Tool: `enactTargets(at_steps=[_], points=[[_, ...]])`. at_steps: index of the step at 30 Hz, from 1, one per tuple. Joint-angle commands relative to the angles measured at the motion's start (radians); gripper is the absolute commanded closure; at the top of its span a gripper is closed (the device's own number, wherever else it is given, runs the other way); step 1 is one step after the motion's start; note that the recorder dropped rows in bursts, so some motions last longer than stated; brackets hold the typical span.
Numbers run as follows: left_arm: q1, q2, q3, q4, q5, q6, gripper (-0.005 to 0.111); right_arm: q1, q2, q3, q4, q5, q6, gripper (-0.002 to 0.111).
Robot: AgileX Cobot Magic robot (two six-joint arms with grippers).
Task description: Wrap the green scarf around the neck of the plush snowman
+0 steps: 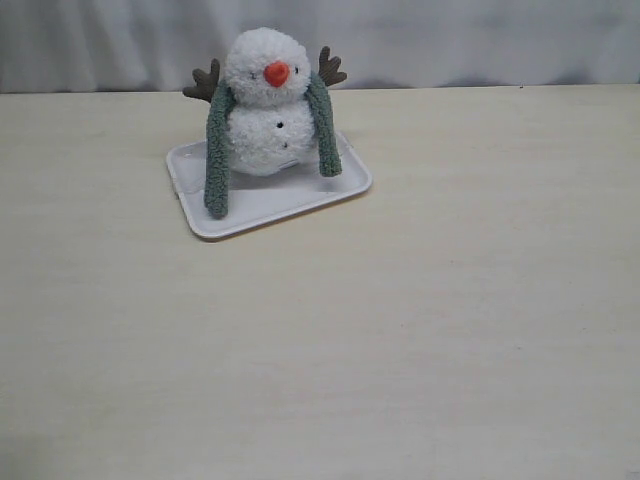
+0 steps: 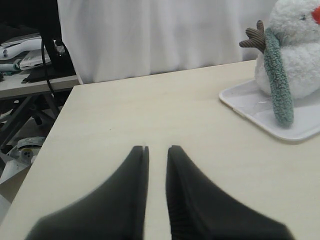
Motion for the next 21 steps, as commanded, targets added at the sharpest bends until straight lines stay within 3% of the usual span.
enactTargets(at_steps=[1, 11, 15, 21], points=[[0.000, -0.002, 0.003, 0.002, 0.000, 0.003, 0.093, -0.001, -0.005, 0.008, 0.000, -0.008, 0.001, 0.104], [0.000, -0.002, 0.003, 0.002, 0.000, 0.003, 0.093, -0.019, -0.257, 0.292, -0.206, -0.350, -0.002, 0.104], [0.000, -0.002, 0.003, 0.002, 0.000, 0.003, 0.093, -0.098, -0.417, 0.443, -0.251, -0.442, -0.029, 0.104], [0.000, -0.002, 0.003, 0.002, 0.000, 0.003, 0.093, -0.273, -0.566, 0.564, -0.251, -0.414, -0.029, 0.104]])
